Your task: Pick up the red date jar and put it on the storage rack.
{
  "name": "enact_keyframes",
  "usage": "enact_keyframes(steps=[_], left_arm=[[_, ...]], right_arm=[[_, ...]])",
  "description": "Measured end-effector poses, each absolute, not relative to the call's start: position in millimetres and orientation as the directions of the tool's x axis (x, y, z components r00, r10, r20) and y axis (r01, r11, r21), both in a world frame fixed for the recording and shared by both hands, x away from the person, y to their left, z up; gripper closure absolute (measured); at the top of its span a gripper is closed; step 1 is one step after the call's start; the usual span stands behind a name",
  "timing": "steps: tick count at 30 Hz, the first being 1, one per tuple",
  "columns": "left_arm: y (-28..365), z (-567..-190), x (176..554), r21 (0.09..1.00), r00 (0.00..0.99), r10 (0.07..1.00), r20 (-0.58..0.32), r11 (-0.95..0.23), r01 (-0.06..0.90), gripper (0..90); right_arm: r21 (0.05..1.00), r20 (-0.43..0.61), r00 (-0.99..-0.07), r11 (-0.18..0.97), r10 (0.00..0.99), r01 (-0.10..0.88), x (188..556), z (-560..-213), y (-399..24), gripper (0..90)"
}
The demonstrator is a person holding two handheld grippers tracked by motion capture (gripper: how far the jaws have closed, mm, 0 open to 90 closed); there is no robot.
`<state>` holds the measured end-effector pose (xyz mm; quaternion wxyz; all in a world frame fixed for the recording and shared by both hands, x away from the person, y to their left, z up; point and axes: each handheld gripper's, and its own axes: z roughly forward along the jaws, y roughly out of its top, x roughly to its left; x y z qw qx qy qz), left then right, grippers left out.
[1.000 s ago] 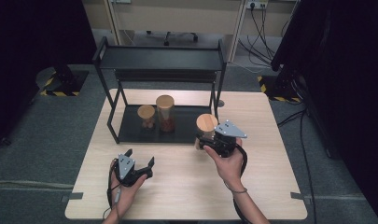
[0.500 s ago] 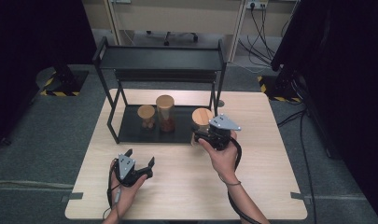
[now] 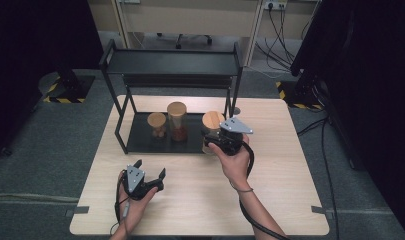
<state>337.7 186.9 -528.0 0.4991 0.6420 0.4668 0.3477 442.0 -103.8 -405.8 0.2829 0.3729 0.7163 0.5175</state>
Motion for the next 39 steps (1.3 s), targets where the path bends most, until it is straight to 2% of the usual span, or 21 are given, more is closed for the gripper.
enact_keyframes(steps=[39], left_arm=[[186.8, -528.0, 337.6, 0.965, 0.325, 0.945, -0.017, -0.069, 0.251, 7.3]], right_arm=[[0.947, -0.005, -0.522, 0.171, 0.853, 0.271, 476.9, -402.9, -88.8, 25.8]])
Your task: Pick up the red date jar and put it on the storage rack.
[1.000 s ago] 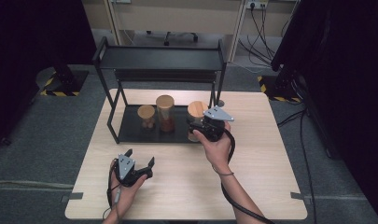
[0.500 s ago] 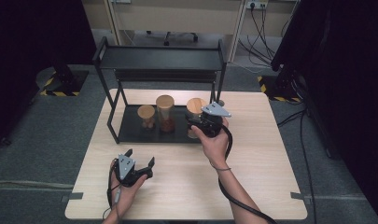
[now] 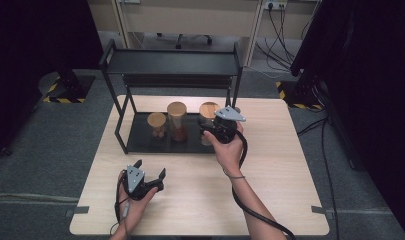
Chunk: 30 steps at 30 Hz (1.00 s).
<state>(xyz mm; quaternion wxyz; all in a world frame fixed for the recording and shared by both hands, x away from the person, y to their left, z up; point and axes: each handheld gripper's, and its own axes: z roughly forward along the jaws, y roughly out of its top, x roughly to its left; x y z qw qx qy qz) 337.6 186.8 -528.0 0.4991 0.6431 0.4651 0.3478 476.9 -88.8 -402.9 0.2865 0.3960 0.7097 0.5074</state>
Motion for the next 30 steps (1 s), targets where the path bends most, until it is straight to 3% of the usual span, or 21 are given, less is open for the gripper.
enact_keyframes(steps=[30], left_arm=[[187.0, -528.0, 337.5, 0.965, 0.327, 0.945, -0.019, -0.067, 0.252, 7.3]], right_arm=[[0.942, -0.001, -0.501, 0.169, 0.865, 0.290, 495.4, -402.4, -81.4, 25.8]])
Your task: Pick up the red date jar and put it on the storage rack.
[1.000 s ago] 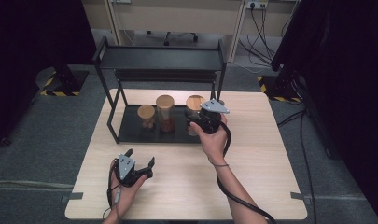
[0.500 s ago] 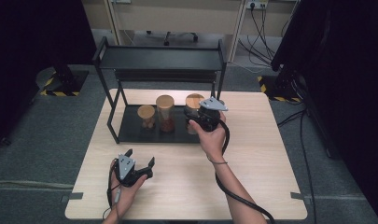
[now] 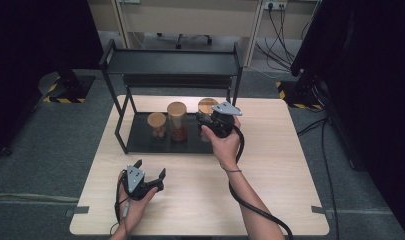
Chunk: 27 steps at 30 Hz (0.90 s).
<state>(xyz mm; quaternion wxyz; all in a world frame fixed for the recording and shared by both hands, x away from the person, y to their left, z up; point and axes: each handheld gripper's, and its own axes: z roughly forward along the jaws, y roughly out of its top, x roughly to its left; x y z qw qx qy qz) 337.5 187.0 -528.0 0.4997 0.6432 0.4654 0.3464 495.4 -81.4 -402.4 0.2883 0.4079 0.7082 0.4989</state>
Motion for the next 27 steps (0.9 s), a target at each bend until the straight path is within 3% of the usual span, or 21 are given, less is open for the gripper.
enact_keyframes(steps=[27], left_arm=[[187.2, -528.0, 337.8, 0.965, 0.328, 0.944, -0.022, -0.065, 0.253, 7.3]], right_arm=[[0.929, 0.010, -0.468, 0.166, 0.883, 0.332, 519.6, -409.0, -75.7, 25.8]])
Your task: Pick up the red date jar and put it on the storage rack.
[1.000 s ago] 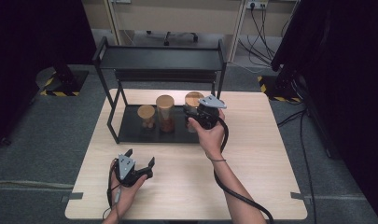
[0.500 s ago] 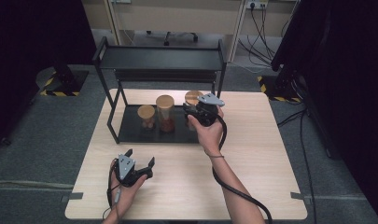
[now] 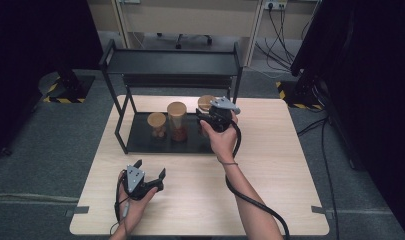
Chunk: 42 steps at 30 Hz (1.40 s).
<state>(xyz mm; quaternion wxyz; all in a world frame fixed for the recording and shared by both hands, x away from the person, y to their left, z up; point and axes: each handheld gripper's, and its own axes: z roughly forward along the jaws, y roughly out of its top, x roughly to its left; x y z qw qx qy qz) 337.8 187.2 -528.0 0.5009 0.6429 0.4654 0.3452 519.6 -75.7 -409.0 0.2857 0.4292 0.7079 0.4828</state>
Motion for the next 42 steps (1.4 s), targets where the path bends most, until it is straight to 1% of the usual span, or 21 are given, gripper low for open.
enact_keyframes(steps=[42], left_arm=[[187.5, -528.0, 337.7, 0.966, 0.331, 0.943, -0.024, -0.064, 0.252, 7.3]], right_arm=[[0.911, 0.016, -0.435, 0.167, 0.900, 0.377, 540.8, -426.0, -72.0, 25.8]])
